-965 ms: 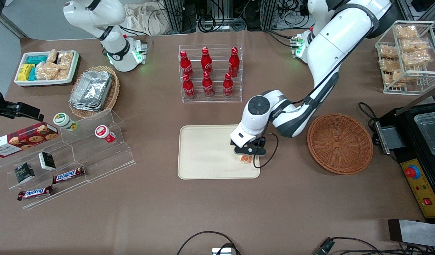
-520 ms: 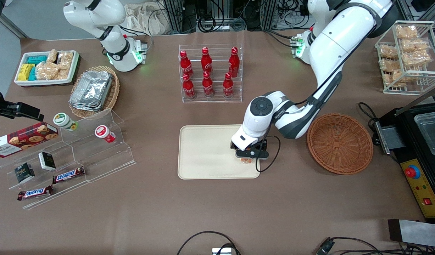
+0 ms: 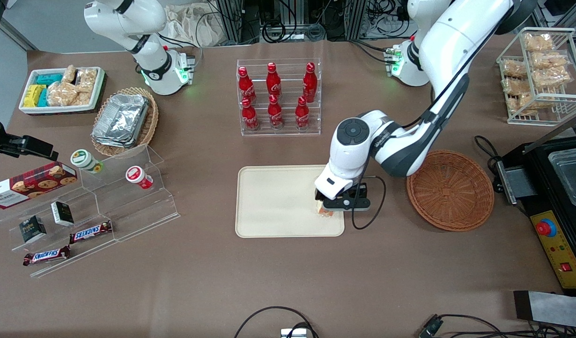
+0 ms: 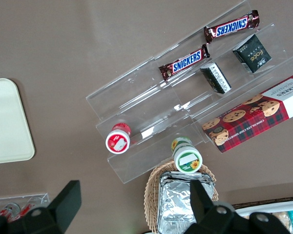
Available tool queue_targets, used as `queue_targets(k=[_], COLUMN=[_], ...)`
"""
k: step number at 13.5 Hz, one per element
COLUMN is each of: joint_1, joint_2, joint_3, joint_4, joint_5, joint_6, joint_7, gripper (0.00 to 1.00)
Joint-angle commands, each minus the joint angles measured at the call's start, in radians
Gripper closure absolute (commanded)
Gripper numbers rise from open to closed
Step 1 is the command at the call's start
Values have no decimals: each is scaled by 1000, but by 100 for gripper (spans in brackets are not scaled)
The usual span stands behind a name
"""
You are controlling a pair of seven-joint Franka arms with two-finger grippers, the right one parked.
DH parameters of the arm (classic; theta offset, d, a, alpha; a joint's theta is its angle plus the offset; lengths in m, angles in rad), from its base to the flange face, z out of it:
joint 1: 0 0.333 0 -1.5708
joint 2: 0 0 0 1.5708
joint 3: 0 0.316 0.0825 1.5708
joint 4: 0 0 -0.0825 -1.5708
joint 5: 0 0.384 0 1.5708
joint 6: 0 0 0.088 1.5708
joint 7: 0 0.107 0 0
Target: Place sandwich from basket to tray
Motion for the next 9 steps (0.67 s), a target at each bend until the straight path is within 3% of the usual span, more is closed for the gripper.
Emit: queue_targets(k=[1,9], joint_1=[30,146], joint_2=[-80,-140], joint_3=[-2,-4], joint_4=[-5,175], joint_5=[-37,-190], joint_6=[-65,-320], joint_7=[-12,114], gripper=[1,0])
